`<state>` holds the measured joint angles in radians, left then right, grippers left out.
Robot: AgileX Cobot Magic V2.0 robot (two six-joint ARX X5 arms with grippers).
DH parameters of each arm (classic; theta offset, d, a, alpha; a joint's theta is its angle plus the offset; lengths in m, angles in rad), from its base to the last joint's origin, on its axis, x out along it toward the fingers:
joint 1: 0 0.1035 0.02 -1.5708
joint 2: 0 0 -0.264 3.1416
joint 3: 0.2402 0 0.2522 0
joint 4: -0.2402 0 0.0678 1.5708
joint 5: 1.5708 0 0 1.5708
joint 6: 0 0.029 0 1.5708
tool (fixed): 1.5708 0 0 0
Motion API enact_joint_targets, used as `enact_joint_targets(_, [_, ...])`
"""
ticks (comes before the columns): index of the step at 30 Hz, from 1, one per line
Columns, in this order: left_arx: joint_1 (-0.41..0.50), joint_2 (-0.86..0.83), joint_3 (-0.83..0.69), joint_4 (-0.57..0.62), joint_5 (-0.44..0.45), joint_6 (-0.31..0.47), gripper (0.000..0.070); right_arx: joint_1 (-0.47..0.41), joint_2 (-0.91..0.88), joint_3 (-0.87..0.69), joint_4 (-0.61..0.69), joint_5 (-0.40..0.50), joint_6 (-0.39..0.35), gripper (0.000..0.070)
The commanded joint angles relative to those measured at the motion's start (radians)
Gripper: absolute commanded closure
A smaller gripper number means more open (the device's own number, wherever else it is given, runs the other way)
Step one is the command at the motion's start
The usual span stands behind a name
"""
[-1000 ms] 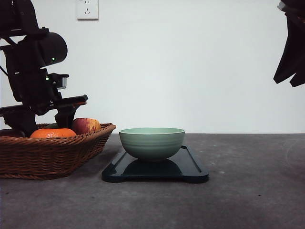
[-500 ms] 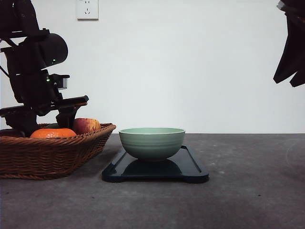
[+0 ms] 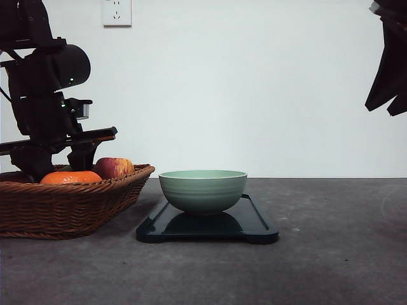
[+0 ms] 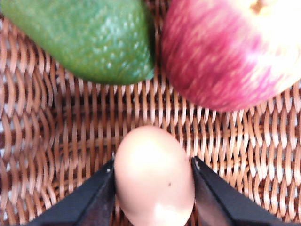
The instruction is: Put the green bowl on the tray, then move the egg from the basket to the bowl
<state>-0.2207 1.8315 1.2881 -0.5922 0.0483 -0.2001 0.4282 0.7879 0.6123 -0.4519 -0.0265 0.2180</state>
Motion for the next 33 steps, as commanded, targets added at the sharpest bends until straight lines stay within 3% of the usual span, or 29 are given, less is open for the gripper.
enact_joint_targets(1, [-0.002,-0.004,0.021,-0.008,-0.004,-0.003,0.0524,0.004,0.008,0.003,0.01,0.002,0.014,0.0501])
enact_joint_targets(19, [-0.037,-0.276,0.027,-0.08,0.003,-0.001,0.0524,0.004,0.008,0.003,0.011,0.002,0.013,0.0501])
enact_joint_targets(27, [-0.119,-0.339,0.033,0.078,0.16,-0.003,0.0523,0.004,0.008,0.003,0.011,0.001,0.013,0.0501])
enact_joint_targets(33, [-0.2,-0.315,0.033,0.165,0.162,-0.003,0.0517,0.004,0.008,0.003,0.011,0.001,0.011,0.0501])
